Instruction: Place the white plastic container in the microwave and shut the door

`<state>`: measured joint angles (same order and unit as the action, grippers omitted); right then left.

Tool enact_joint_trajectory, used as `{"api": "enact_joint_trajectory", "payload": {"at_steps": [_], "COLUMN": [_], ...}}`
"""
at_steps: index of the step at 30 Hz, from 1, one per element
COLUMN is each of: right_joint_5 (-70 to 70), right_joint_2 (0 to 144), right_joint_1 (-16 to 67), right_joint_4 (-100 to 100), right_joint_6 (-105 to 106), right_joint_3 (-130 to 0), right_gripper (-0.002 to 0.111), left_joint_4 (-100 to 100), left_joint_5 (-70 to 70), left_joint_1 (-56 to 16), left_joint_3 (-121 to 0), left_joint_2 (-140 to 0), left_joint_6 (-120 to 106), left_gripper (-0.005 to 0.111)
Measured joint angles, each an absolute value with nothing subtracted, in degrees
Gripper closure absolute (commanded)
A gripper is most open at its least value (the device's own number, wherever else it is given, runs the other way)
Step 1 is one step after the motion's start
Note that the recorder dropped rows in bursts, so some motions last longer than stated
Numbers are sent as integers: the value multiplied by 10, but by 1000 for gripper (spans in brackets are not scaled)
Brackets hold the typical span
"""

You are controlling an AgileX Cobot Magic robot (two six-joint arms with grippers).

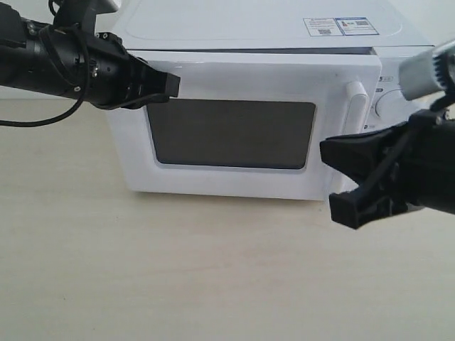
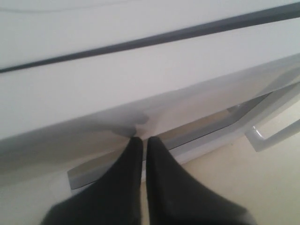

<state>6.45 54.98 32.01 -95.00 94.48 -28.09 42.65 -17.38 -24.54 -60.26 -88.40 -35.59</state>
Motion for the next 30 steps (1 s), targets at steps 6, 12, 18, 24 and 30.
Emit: {"api": "enact_joint_trajectory", "payload": {"at_steps": [6,12,18,24,30], "right_joint_5": [24,-62,-256,-485,-510], "right_joint_2": [612,678,713,714,714], "right_joint_1": [320,411,558,682,646], "right_joint_4": [-955,-951,-809,-739,-713], "right_joint_6": [955,954,714,503,465], "right_joint_3": [-328,-357,-363,-319,-281], "right_gripper": [109,109,109,109,109], "left_joint_4": [433,436,437,437,437], "left_joint_5": [-174,-174,-174,-174,-174], "left_joint_1": [-245,-245,-245,-245,-245], "left_joint_3": [-603,-603,-603,-603,-603], "left_joint_2": [-884,-884,-884,-884,-884], "left_joint_6": [-356,-356,-356,-356,-356], "left_gripper": [102,102,102,102,102]}}
